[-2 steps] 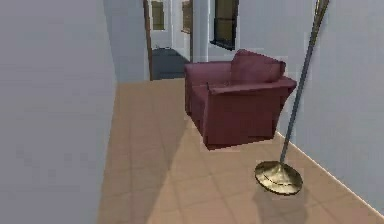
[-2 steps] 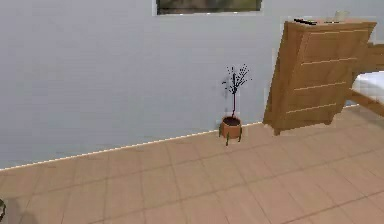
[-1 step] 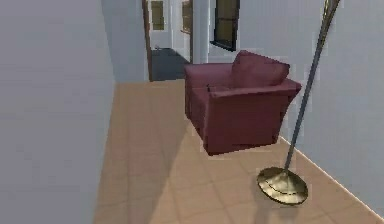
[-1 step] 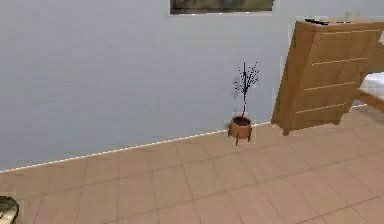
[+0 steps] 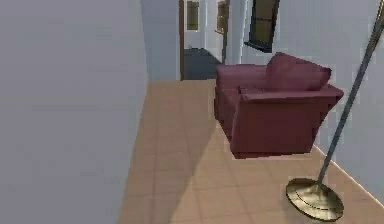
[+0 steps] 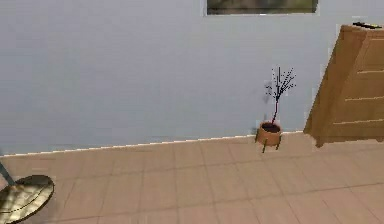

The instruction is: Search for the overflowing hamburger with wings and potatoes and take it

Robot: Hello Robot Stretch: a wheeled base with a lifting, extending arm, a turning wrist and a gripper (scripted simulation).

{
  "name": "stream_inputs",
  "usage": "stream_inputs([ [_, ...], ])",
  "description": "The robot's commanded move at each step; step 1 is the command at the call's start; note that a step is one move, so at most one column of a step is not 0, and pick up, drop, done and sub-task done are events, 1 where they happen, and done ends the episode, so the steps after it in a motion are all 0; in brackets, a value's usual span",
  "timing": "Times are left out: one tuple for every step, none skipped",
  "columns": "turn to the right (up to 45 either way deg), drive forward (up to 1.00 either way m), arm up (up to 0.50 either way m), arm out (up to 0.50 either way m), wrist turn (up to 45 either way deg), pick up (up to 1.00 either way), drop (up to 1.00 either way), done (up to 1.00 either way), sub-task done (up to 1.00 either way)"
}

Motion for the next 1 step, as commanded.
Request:
stream_inputs([
  [0.0,1.0,0.0,0.0,0.0,0.0,0.0,0.0,0.0],
])
